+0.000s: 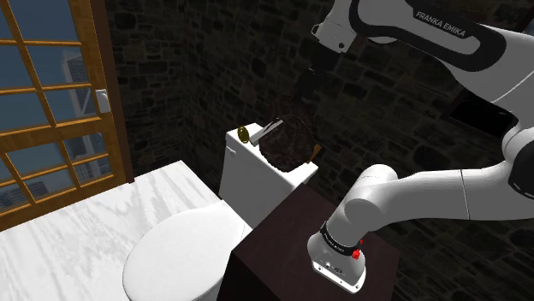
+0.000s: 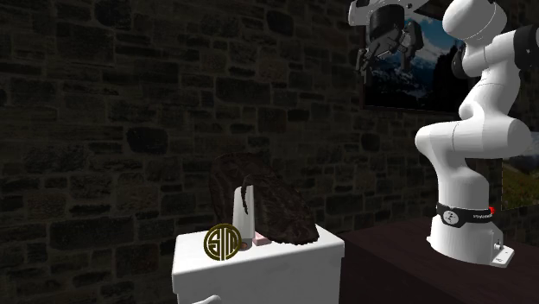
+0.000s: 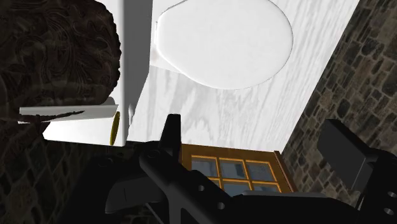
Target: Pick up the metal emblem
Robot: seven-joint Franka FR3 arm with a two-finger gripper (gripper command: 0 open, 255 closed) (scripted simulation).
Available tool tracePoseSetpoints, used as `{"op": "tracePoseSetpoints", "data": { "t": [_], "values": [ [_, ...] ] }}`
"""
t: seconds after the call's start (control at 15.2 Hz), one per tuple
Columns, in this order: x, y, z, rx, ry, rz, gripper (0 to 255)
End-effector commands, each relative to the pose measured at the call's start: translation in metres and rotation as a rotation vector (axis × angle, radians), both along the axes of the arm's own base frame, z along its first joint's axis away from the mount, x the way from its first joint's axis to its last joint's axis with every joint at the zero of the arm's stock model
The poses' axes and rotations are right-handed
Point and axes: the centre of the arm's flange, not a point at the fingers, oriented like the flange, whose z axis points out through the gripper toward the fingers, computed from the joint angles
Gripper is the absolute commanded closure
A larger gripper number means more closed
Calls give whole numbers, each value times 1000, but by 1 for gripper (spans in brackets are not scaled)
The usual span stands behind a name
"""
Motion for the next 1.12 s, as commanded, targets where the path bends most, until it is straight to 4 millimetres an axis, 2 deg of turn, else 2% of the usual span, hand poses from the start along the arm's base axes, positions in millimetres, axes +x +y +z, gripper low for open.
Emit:
{"op": "tracePoseSetpoints", "data": {
  "t": [0.0, 1.06],
  "values": [
    [0, 0, 0, 0, 0, 0, 0],
    [156, -62, -134, -39, 73, -93, 0]
  ]
}}
